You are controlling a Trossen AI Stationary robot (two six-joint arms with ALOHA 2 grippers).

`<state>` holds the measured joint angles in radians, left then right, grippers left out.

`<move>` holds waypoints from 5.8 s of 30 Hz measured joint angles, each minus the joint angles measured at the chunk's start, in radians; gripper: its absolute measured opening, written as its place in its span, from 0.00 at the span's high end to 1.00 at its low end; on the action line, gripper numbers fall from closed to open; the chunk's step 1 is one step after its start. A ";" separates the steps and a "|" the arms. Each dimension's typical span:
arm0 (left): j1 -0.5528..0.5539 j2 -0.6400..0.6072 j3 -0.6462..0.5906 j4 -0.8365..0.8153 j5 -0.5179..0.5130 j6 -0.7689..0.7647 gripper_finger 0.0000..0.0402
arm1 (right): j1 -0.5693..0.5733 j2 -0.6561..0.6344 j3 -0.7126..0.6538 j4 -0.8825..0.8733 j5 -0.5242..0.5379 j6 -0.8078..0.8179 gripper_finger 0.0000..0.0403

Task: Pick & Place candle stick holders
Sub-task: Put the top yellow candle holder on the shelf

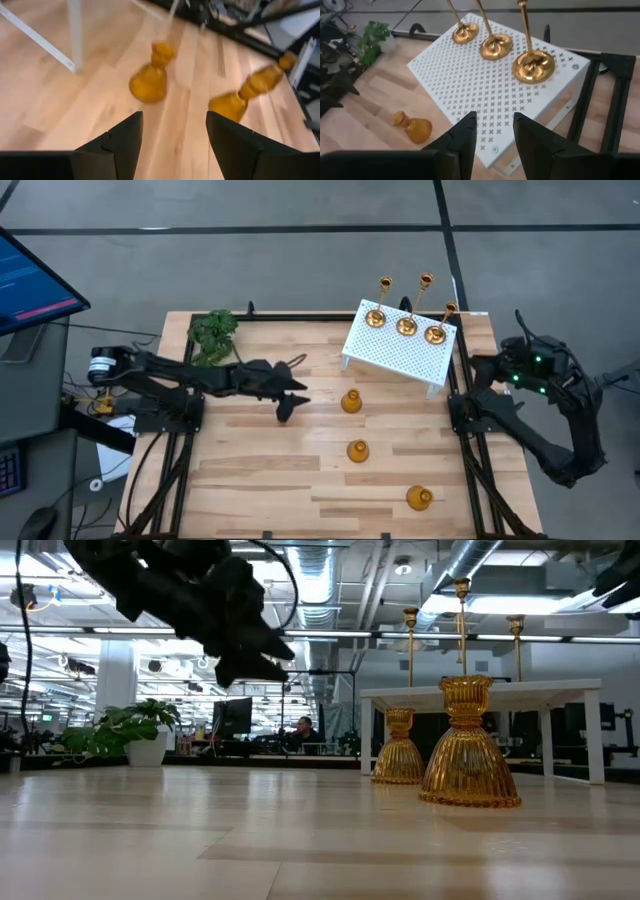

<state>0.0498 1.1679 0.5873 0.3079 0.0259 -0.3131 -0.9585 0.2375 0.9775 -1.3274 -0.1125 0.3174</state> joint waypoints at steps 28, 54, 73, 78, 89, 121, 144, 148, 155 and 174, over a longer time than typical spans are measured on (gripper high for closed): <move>0.054 0.339 0.111 0.281 0.131 0.293 0.27 | -0.617 -0.004 0.456 -0.117 -0.401 -0.549 0.83; 0.126 0.584 0.279 0.375 0.259 0.339 0.27 | -0.641 -0.004 0.517 -0.193 -0.410 -0.526 0.83; 0.106 0.721 0.410 0.410 0.327 0.338 0.27 | -0.640 -0.004 0.517 -0.214 -0.410 -0.526 0.83; 0.094 0.722 0.410 0.412 0.320 0.357 0.27 | -0.640 -0.004 0.517 -0.214 -0.409 -0.525 0.83; 0.086 0.764 0.411 0.527 0.313 0.356 0.27 | -0.640 -0.004 0.517 -0.214 -0.410 -0.508 0.83; 0.081 0.790 0.410 0.575 0.307 0.283 0.66 | -0.640 -0.003 0.517 -0.214 -0.410 -0.500 0.83; 0.082 0.339 0.410 0.357 0.044 0.340 0.65 | -0.640 -0.003 0.516 -0.237 -0.410 -0.511 0.83; 0.101 0.295 0.421 0.351 -0.079 0.402 0.65 | -0.640 -0.003 0.516 -0.234 -0.410 -0.511 0.83; 0.155 0.391 0.569 0.229 -0.107 0.406 0.65 | -0.640 -0.003 0.517 -0.206 -0.410 -0.511 0.83; 0.205 0.573 0.757 0.187 -0.068 0.446 0.64 | -0.640 -0.003 0.516 -0.204 -0.406 -0.508 0.83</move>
<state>0.2552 1.7404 1.3438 0.4953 -0.0422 0.1330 -1.5986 0.2340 1.4937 -1.5311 -0.5186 -0.1902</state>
